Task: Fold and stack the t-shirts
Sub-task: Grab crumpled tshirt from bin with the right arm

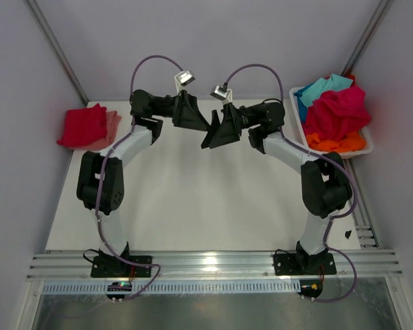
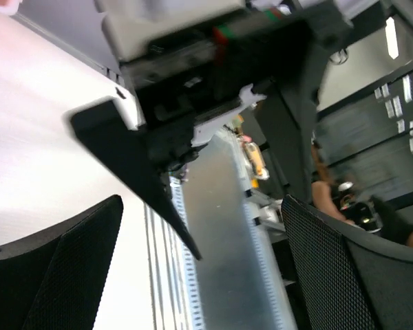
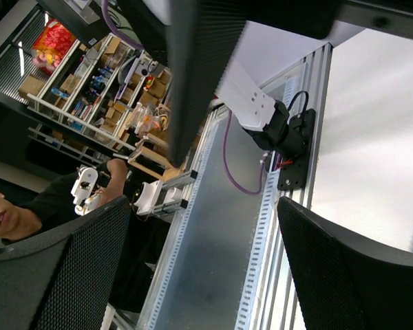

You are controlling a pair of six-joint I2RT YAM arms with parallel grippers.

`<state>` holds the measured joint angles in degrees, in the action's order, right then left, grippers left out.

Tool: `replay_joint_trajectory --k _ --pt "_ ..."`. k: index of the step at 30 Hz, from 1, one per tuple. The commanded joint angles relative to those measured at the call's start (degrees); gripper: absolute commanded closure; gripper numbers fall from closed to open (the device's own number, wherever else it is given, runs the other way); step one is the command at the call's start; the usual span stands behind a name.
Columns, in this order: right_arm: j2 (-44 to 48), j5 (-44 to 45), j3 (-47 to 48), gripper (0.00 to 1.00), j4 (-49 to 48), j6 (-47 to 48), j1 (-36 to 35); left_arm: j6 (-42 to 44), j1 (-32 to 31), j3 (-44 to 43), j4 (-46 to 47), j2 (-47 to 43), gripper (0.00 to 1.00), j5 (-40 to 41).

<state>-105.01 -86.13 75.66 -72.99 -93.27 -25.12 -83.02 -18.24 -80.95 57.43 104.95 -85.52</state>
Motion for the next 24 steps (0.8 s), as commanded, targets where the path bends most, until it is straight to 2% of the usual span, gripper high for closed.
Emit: replay_joint_trajectory --k 1,2,8,16,19,21,24 --pt "-0.4 -7.1 6.1 0.09 -21.0 -3.1 -0.4 -28.5 0.0 -9.0 31.1 7.6 0.01 -4.7" --pt "-0.5 -7.3 9.0 0.08 -21.0 -4.0 -0.3 -31.0 0.1 -10.8 31.2 10.3 0.01 -4.5" --pt "-1.9 -7.0 18.8 0.08 -21.0 -8.8 -0.3 -32.6 0.8 -15.4 31.2 14.0 0.01 -1.8" --pt "0.9 -7.5 24.8 0.08 -21.0 -10.8 -0.3 -35.6 0.9 -19.3 31.0 12.0 0.01 -4.0" --pt "1.4 -8.1 28.8 0.08 -20.4 -11.8 0.3 -37.5 1.1 -23.9 31.1 12.9 0.01 -6.8" --pt "0.7 -7.9 30.9 0.08 -20.6 -13.5 1.0 -40.5 1.4 -28.7 31.1 14.7 0.01 -6.2" --pt "0.9 -7.6 31.8 0.08 -21.0 -16.1 1.2 -41.6 1.8 -28.7 31.0 15.5 0.01 -4.4"
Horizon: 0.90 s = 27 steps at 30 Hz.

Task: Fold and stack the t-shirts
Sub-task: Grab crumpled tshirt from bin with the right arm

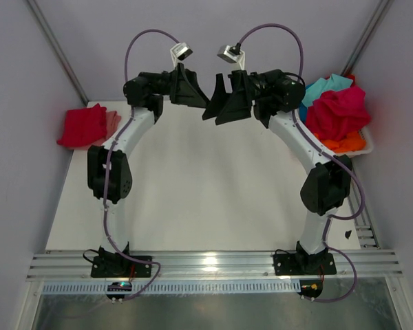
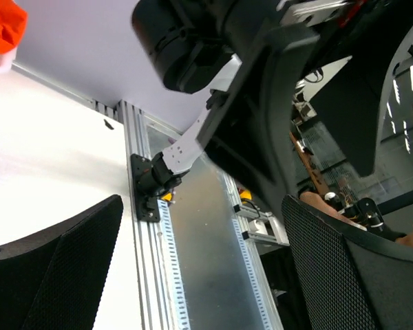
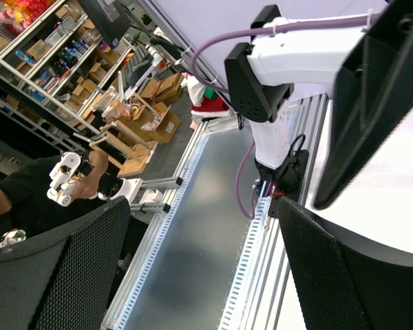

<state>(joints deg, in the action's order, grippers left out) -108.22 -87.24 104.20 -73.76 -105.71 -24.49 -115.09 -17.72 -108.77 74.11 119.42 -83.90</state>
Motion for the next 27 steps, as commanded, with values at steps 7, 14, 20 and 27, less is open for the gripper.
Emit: replay_joint_trajectory --k 7,14,20,27 --pt "8.7 -6.6 0.3 0.08 -20.2 -2.8 0.6 -7.4 1.1 7.7 14.3 -4.5 0.01 -6.2" --pt "14.0 -6.1 -3.4 0.08 -17.4 0.1 0.5 -7.5 1.5 11.4 14.4 -2.6 0.01 -6.6" --pt "21.0 -5.0 -10.2 0.08 -5.3 11.0 0.5 -8.2 1.7 1.1 14.4 1.3 0.01 -9.8" --pt "23.0 -5.7 -9.9 0.07 -0.5 15.2 0.5 -12.8 3.7 -16.6 14.4 9.8 0.01 -11.3"
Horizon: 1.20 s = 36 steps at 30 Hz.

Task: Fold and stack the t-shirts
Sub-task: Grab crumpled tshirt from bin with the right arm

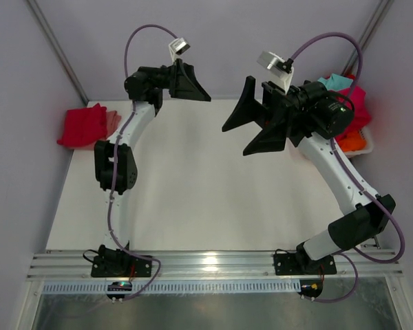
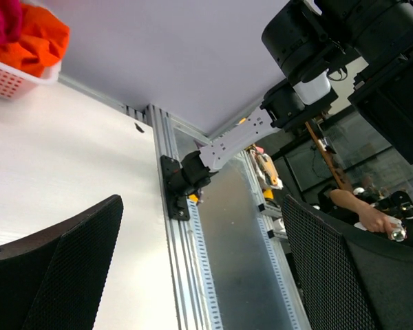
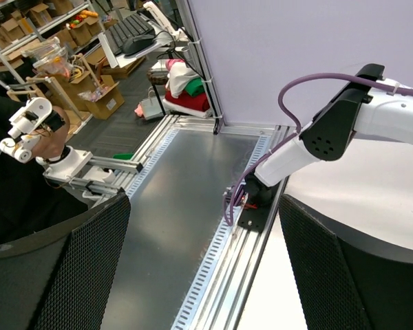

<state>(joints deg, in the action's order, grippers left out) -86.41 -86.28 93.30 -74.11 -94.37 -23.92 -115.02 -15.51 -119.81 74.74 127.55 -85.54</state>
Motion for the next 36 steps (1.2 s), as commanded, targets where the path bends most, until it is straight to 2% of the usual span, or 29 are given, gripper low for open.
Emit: replay_joint_trajectory --k 1,4,9,17,23,27,36 --pt "1.2 -6.8 0.9 0.07 -0.2 3.8 0.0 -12.2 1.8 -6.0 13.8 1.7 0.01 -9.6" --pt "1.2 -7.1 -0.2 0.07 -0.1 4.5 0.0 -11.4 1.9 -6.2 13.8 1.7 0.01 -9.6" --pt "-0.3 -7.2 -1.1 0.07 -0.3 4.6 0.0 -5.3 3.3 -5.5 13.8 3.1 0.01 -9.4" --pt "-3.1 -7.9 -2.9 0.07 -1.7 4.4 -0.1 6.5 5.0 -0.3 13.8 8.1 0.01 -9.6" --pt "-6.7 -7.9 -5.5 0.07 -4.4 3.7 -0.1 10.3 7.3 -1.9 13.9 14.7 0.01 -9.4" --pt "-9.1 -7.9 -3.8 0.07 -7.6 -0.4 -0.1 12.1 9.7 -2.6 13.8 19.0 0.01 -7.1" --pt "-6.9 -7.9 -6.1 0.07 -4.7 1.7 -0.4 16.4 15.0 -5.3 13.7 22.2 0.01 1.5"
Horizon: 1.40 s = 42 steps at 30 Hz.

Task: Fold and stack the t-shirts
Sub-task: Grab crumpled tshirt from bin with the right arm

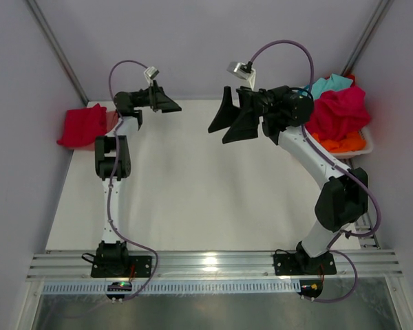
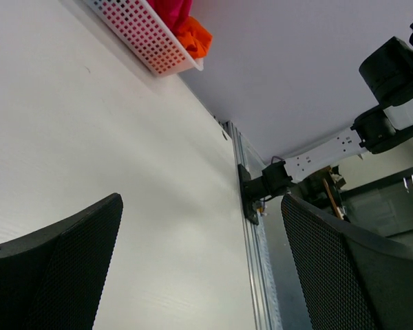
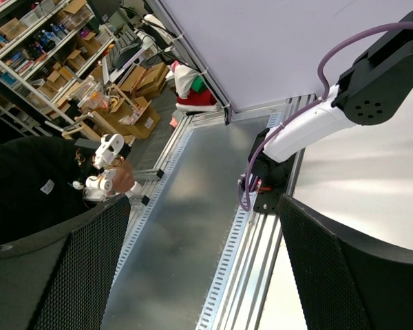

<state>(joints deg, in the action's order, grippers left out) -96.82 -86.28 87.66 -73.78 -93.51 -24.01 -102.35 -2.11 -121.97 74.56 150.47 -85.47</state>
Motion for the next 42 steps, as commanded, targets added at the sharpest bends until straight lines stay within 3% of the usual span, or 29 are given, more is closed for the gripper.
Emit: replay_joint_trajectory --k 1,5,9,12,15,16,20,22,23,25,29,30,33,42 --pt "3.9 -7.9 -0.9 0.07 -4.4 1.7 -0.3 3.9 1.8 -2.9 13.9 -0.6 0.01 2.3" --pt "6.6 -7.9 -3.2 0.07 0.0 5.6 -0.3 7.8 4.7 1.7 13.6 -1.8 0.01 9.4" --pt "9.4 -7.9 -5.0 0.07 5.0 10.0 -0.3 20.0 6.6 8.4 5.2 -4.2 0.01 16.7" --pt "11.3 -7.9 -6.8 0.07 8.2 13.0 -0.3 24.0 6.9 12.4 2.6 -5.8 0.01 18.7" --pt "11.8 -7.9 -8.0 0.07 8.8 13.7 0.0 32.7 7.4 16.6 -8.6 -9.0 0.01 23.6" --pt "11.8 -7.9 -8.1 0.07 8.8 13.7 0.1 41.0 7.6 18.0 -13.3 -10.3 0.01 27.2" --pt "11.3 -7.9 -7.9 0.07 8.8 13.6 0.4 66.4 7.7 16.8 -49.8 -13.0 0.01 34.2" --pt "11.3 -7.9 -8.2 0.07 8.7 13.9 0.4 74.4 7.8 12.9 -60.1 -12.8 0.01 38.8" --pt "11.3 -7.9 -8.3 0.07 8.5 13.9 0.4 80.1 7.7 11.9 -67.7 -12.8 0.01 45.0" --pt "11.3 -7.9 -8.8 0.07 8.5 13.9 0.4 84.5 7.7 10.8 -72.2 -13.6 0.01 51.9" --pt "11.7 -7.9 -10.0 0.07 8.0 14.1 0.6 96.1 6.7 11.3 -80.0 -16.8 0.01 75.6" --pt "12.0 -7.9 -10.3 0.07 7.1 14.1 0.8 97.9 6.3 11.5 -81.4 -17.6 0.01 84.1" --pt "12.5 -7.0 -11.4 0.07 5.1 14.0 2.0 102.2 4.8 15.3 -80.8 -22.1 0.01 95.8" --pt "8.8 0.1 -7.9 0.07 9.8 17.0 14.0 97.6 3.9 17.4 -91.0 -35.1 0.01 92.4"
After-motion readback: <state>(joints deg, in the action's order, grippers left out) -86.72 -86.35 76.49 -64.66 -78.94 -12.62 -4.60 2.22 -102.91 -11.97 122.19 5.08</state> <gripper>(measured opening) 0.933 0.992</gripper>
